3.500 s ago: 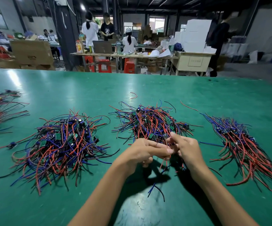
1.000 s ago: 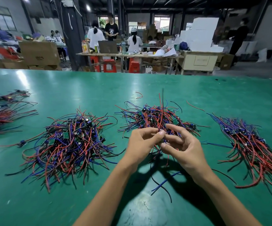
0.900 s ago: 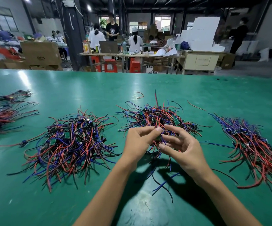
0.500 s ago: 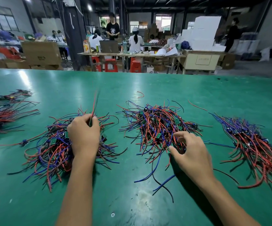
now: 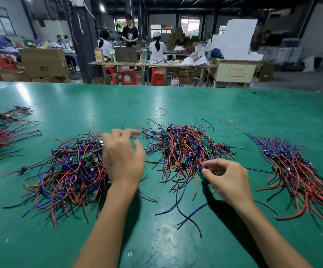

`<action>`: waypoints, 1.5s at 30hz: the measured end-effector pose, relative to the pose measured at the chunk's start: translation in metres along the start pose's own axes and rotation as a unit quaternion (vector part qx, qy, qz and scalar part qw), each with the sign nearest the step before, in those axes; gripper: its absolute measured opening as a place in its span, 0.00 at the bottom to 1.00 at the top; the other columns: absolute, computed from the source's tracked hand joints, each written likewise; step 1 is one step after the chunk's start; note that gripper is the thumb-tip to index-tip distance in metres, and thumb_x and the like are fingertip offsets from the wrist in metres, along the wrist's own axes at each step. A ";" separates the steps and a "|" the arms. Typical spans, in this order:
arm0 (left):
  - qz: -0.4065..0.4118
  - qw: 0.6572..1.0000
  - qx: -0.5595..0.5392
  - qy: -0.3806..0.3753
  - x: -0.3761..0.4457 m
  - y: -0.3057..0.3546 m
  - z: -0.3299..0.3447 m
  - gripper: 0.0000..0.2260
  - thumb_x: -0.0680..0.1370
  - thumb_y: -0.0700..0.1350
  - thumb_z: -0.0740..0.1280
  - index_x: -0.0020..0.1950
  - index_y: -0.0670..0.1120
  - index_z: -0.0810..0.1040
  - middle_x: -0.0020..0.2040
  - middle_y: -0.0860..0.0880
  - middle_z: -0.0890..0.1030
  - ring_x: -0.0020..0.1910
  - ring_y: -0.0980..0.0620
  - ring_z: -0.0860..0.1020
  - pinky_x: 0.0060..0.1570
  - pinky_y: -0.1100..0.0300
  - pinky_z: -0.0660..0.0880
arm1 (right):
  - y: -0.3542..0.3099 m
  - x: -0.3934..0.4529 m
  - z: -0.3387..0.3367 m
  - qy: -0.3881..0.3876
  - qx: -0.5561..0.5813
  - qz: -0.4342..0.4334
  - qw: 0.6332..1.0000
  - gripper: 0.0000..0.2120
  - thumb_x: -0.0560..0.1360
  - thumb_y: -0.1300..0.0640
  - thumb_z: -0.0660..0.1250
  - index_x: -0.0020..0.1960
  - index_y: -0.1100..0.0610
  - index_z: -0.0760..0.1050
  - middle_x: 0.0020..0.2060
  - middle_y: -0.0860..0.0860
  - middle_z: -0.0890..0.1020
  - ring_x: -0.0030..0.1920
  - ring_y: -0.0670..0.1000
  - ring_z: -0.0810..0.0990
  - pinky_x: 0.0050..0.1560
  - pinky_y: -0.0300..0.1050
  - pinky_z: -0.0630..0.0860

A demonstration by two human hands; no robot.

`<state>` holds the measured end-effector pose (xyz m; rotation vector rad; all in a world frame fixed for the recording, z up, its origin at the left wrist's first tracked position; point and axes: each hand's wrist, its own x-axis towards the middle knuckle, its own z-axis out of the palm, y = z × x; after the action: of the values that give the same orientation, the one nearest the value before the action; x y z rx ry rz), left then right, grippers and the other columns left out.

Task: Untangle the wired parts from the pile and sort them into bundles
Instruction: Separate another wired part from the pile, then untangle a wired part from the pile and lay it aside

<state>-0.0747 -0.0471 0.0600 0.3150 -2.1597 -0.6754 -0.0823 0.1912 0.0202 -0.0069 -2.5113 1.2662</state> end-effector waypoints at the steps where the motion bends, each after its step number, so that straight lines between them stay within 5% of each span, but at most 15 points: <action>1: 0.036 0.998 -0.033 -0.029 -0.004 0.007 0.004 0.08 0.77 0.42 0.67 0.53 0.51 0.83 0.50 0.50 0.81 0.55 0.49 0.71 0.53 0.56 0.69 | -0.001 0.000 -0.001 -0.022 0.037 -0.002 0.999 0.06 0.70 0.57 0.78 0.46 0.47 0.86 0.31 0.43 0.85 0.33 0.40 0.82 0.38 0.34 0.76; 3: 0.110 0.986 -0.071 -0.106 -0.014 0.017 0.011 0.06 0.79 0.44 0.67 0.52 0.52 0.83 0.48 0.54 0.81 0.53 0.54 0.72 0.50 0.60 0.67 | -0.001 -0.001 -0.001 -0.030 0.049 -0.008 0.998 0.09 0.69 0.52 0.80 0.48 0.45 0.85 0.32 0.43 0.84 0.33 0.43 0.82 0.38 0.37 0.77; 6: 0.159 0.959 -0.062 -0.228 -0.026 0.019 0.020 0.06 0.80 0.47 0.66 0.53 0.53 0.82 0.48 0.56 0.81 0.53 0.55 0.72 0.51 0.59 0.69 | 0.004 0.000 -0.001 -0.003 -0.100 0.000 0.995 0.10 0.68 0.41 0.77 0.45 0.42 0.81 0.31 0.41 0.82 0.37 0.45 0.81 0.39 0.42 0.74; 12: 0.068 0.922 0.185 -0.333 -0.029 0.003 0.027 0.12 0.81 0.45 0.61 0.64 0.48 0.75 0.62 0.46 0.75 0.63 0.45 0.72 0.57 0.52 0.71 | 0.006 -0.001 0.000 -0.014 -0.190 0.006 0.982 0.08 0.73 0.42 0.70 0.37 0.42 0.78 0.31 0.41 0.80 0.39 0.48 0.81 0.39 0.42 0.70; 18: -0.035 0.901 0.266 -0.340 -0.018 -0.009 0.022 0.21 0.79 0.43 0.63 0.69 0.38 0.64 0.68 0.37 0.71 0.68 0.39 0.69 0.65 0.50 0.68 | -0.002 -0.001 -0.002 0.051 -0.003 -0.070 0.996 0.10 0.74 0.49 0.74 0.35 0.47 0.79 0.29 0.44 0.80 0.32 0.44 0.78 0.35 0.42 0.73; 25: -0.089 0.900 0.253 -0.344 -0.016 -0.009 0.021 0.19 0.81 0.44 0.59 0.70 0.37 0.65 0.71 0.35 0.69 0.71 0.36 0.65 0.69 0.46 0.64 | -0.008 -0.007 -0.004 0.066 0.027 -0.145 0.987 0.09 0.74 0.46 0.71 0.37 0.47 0.78 0.31 0.41 0.79 0.30 0.44 0.76 0.34 0.38 0.69; 28: -0.104 0.909 0.227 -0.333 -0.016 -0.009 0.023 0.19 0.80 0.44 0.59 0.69 0.37 0.65 0.71 0.34 0.68 0.71 0.35 0.64 0.69 0.46 0.63 | -0.003 -0.005 0.002 0.007 -0.072 -0.100 0.992 0.09 0.75 0.39 0.71 0.42 0.44 0.79 0.34 0.39 0.80 0.39 0.40 0.78 0.39 0.43 0.72; 32: -0.111 0.913 0.224 -0.322 -0.014 -0.013 0.026 0.19 0.80 0.43 0.59 0.70 0.37 0.65 0.73 0.34 0.66 0.72 0.35 0.63 0.70 0.45 0.62 | 0.000 0.016 0.004 0.089 -0.022 -0.062 0.994 0.06 0.77 0.45 0.69 0.49 0.47 0.80 0.43 0.43 0.83 0.48 0.50 0.81 0.50 0.48 0.76; 36: -0.111 0.916 0.223 -0.315 -0.016 -0.014 0.028 0.19 0.80 0.44 0.59 0.69 0.37 0.68 0.72 0.34 0.67 0.72 0.35 0.63 0.70 0.45 0.62 | -0.006 0.065 0.013 0.021 -0.111 0.004 0.994 0.19 0.79 0.45 0.67 0.65 0.54 0.78 0.57 0.54 0.83 0.59 0.58 0.80 0.61 0.53 0.76; 39: -0.105 0.942 0.173 -0.266 -0.017 -0.015 0.028 0.17 0.81 0.44 0.60 0.68 0.40 0.71 0.70 0.37 0.70 0.70 0.38 0.65 0.68 0.47 0.64 | -0.009 0.082 0.020 -0.025 -0.142 0.039 0.989 0.18 0.78 0.44 0.69 0.64 0.51 0.80 0.59 0.55 0.84 0.62 0.59 0.80 0.60 0.52 0.76; 45: -0.021 0.985 -0.076 -0.156 -0.017 0.004 0.031 0.08 0.80 0.43 0.64 0.55 0.52 0.81 0.55 0.51 0.81 0.57 0.50 0.75 0.55 0.57 0.71 | -0.029 0.062 0.015 0.104 -0.090 -0.024 0.990 0.12 0.73 0.43 0.72 0.53 0.47 0.83 0.43 0.47 0.87 0.49 0.55 0.85 0.50 0.47 0.78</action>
<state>-0.0883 -0.0258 0.0356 0.1820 -2.3839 -0.9603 -0.1408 0.1713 0.0520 -0.1146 -2.4201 0.9633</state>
